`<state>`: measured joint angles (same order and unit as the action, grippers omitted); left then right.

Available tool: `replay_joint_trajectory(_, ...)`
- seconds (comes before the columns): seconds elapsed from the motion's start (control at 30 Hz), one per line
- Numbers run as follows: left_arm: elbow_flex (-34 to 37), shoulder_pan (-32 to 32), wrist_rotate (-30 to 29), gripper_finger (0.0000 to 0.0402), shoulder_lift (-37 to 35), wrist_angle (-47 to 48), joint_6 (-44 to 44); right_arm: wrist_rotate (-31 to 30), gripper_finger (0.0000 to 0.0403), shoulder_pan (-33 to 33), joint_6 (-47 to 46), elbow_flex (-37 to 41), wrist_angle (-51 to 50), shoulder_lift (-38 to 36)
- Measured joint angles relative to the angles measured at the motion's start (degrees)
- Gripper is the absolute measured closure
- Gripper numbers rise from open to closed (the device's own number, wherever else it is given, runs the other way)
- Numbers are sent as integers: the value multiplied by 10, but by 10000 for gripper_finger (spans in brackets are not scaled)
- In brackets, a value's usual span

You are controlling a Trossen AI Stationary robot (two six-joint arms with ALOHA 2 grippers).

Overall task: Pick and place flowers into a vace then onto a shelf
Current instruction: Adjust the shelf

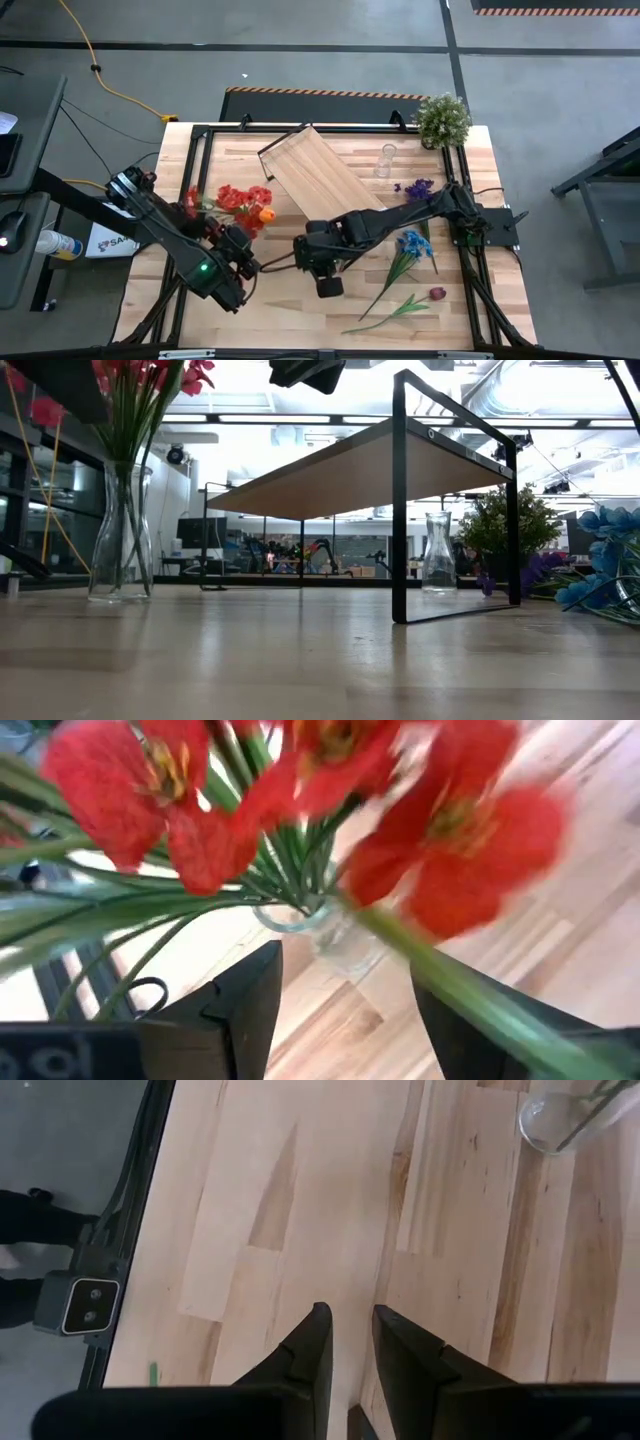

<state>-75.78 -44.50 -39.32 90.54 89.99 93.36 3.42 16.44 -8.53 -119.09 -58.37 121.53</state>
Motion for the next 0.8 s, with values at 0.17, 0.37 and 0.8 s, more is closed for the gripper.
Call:
replay_joint_trajectory(0.17, -22, -14, 1, 145, 0, 0, 0, 0, 336, -5, 0, 0, 0, 0)
replay_joint_trajectory(0.37, -44, -35, 29, 147, 0, 0, 0, 0, 336, -4, 0, 0, 0, 0)
replay_joint_trajectory(0.8, -109, -97, 77, 157, 0, 0, 36, 0, 336, -4, 0, 0, -1, 0)
